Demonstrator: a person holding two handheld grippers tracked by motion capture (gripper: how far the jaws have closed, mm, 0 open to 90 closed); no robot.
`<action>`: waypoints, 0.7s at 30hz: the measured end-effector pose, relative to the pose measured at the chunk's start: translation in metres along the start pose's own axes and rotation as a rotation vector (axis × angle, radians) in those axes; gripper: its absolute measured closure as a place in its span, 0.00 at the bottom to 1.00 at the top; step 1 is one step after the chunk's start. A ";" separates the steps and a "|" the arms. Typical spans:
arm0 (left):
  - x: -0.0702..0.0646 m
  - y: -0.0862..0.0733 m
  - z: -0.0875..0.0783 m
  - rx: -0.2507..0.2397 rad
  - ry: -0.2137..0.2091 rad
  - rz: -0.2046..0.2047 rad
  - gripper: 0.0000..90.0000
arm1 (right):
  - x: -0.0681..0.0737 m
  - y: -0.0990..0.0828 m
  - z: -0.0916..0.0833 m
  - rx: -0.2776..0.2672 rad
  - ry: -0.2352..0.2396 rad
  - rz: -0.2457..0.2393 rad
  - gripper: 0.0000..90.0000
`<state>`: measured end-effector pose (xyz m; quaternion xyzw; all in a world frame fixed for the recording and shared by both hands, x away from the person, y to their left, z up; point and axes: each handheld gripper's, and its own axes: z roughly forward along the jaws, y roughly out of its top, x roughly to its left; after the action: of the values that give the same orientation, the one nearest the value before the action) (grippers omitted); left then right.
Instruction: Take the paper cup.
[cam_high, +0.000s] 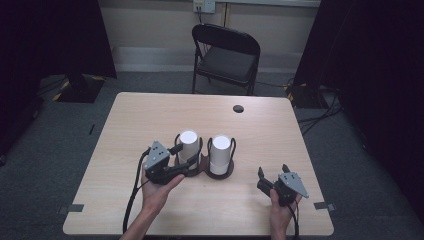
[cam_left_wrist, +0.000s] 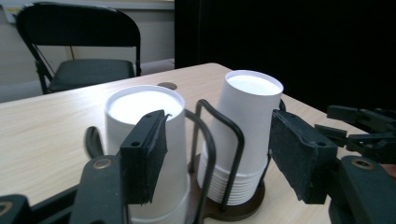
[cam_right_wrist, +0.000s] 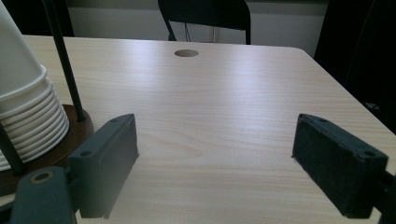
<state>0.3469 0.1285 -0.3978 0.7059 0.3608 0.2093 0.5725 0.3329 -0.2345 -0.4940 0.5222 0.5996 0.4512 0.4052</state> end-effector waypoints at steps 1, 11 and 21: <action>-0.001 0.000 0.002 -0.003 -0.013 -0.010 0.43 | 0.000 0.000 0.000 -0.002 0.002 -0.001 0.15; -0.021 0.010 0.023 -0.029 -0.060 0.042 0.39 | 0.000 0.000 0.000 -0.003 0.008 -0.002 0.15; -0.031 0.006 0.046 0.002 -0.091 0.037 0.31 | 0.000 0.000 -0.001 -0.010 0.026 -0.006 0.16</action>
<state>0.3613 0.0745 -0.3999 0.7218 0.3215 0.1873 0.5836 0.3319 -0.2348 -0.4941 0.5125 0.6041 0.4597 0.4013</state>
